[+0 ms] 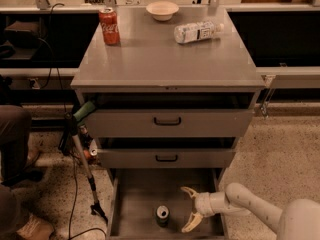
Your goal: Pick green can from bottom drawer and place on counter
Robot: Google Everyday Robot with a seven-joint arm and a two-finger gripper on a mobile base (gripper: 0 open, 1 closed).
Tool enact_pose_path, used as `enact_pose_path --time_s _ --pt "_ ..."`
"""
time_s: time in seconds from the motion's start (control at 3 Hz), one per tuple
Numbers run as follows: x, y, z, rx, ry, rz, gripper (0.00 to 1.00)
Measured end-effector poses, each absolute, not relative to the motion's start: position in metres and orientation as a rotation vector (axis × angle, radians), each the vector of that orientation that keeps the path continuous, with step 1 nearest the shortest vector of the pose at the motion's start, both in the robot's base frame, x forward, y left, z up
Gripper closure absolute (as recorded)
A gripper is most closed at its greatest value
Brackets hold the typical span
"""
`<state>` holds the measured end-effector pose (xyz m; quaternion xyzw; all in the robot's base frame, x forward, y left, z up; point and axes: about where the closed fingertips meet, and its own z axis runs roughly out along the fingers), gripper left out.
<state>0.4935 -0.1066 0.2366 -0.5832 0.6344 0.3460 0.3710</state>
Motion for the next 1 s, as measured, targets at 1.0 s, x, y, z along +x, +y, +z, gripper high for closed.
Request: enact_pose_path --time_s 1.0 --pt "0.504 -0.036 0.193 -1.485 1.502 0.948 0.0"
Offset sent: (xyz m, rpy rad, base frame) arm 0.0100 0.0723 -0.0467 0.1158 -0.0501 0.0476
